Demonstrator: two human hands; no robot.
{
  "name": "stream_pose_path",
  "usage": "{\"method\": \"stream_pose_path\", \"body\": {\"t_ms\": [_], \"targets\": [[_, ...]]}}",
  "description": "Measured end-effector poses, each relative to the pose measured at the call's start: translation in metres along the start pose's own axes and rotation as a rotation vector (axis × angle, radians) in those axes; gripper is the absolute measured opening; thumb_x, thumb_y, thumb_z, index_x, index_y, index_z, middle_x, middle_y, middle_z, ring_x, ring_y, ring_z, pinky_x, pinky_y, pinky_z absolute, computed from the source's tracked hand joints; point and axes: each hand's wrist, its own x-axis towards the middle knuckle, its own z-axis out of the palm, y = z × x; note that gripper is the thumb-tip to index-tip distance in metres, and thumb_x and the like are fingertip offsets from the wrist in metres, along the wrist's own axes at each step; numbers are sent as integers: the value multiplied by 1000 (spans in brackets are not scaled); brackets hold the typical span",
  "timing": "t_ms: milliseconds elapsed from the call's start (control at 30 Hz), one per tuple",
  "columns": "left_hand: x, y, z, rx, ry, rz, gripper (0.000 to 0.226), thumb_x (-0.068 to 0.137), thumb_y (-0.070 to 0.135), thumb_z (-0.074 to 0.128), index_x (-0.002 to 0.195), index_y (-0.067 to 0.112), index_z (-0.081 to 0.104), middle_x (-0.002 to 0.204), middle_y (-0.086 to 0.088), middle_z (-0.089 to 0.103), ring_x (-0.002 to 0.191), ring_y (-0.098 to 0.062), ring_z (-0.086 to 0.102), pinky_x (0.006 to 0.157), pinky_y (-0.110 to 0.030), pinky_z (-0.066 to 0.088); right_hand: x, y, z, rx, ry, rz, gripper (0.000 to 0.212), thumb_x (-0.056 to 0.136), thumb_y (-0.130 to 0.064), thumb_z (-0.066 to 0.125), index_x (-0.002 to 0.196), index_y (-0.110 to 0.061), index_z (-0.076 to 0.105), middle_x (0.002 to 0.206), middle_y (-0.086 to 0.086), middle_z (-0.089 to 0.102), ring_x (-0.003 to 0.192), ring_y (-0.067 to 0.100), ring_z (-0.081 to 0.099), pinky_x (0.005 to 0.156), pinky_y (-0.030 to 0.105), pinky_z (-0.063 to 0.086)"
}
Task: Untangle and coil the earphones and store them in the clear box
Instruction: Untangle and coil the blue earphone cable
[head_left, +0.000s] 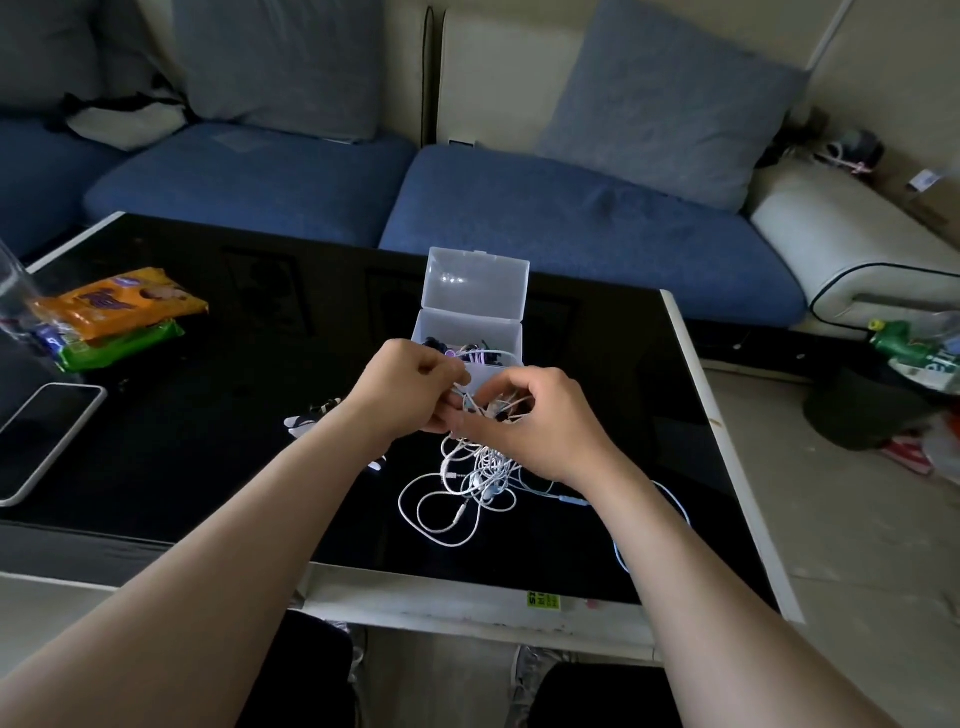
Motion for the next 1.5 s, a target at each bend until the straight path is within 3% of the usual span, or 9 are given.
{"method": "stream_pose_path", "body": {"t_ms": [200,267,467,600,800,1033,1167,1367,1500], "targets": [[3,1,1,-80,-54,-62,29,112,13,49,103,6,75,67,-5,65,58,-12,64,71,-38,67,3,2,-1,74,10,-18,7,89,-24,86,94,-25,80,84,-14,75,74,-3,69,64,13,48],[5,0,0,-71,-61,-79,29,112,13,47,105,5,74,67,-4,61,55,-11,61,69,-37,66,3,3,0,120,-18,-2,4,94,-24,82,93,-27,79,84,-14,74,71,-4,67,64,13,47],[3,-1,2,-100,-103,-129,27,112,7,44,111,2,70,75,-10,64,61,-19,71,71,-39,67,7,8,6,228,-23,68,11,99,-29,71,88,-28,75,79,-5,72,69,9,62,71,32,49],[-1,2,2,-117,-150,-143,28,108,-5,43,117,-2,69,87,-20,75,70,-23,77,65,-31,64,6,8,3,252,42,82,17,98,-21,72,82,-21,76,71,-8,72,65,6,60,67,27,47],[-1,8,3,-319,-183,-230,16,103,-3,55,114,-5,67,84,-21,74,73,-30,75,76,-44,67,2,10,-1,240,66,79,21,97,-24,76,79,-15,80,68,-3,72,60,4,57,61,18,44],[-6,3,0,-268,-232,-23,17,99,6,71,110,-7,72,99,-22,80,97,-25,80,85,-30,64,0,8,-1,197,67,80,22,96,-20,70,75,-15,75,62,-8,65,58,4,53,60,25,42],[-9,5,-2,-185,-219,-31,14,92,-2,77,104,-10,74,93,-22,80,89,-26,80,78,-26,64,-1,10,-1,156,59,47,16,94,-16,71,79,-16,77,73,1,74,61,5,58,62,23,46],[-7,5,0,-162,-213,-146,13,91,-14,69,103,-9,73,97,-29,77,81,-27,79,76,-32,66,-1,14,-1,74,55,-3,11,89,-16,77,81,-20,83,74,-4,76,73,16,72,67,34,56],[-8,6,2,-105,-262,-196,28,95,-18,52,104,-7,76,70,-10,71,62,-14,68,83,-33,65,-2,14,1,48,18,-16,10,91,-20,80,83,-22,86,72,-4,77,65,14,68,61,31,51]]}}
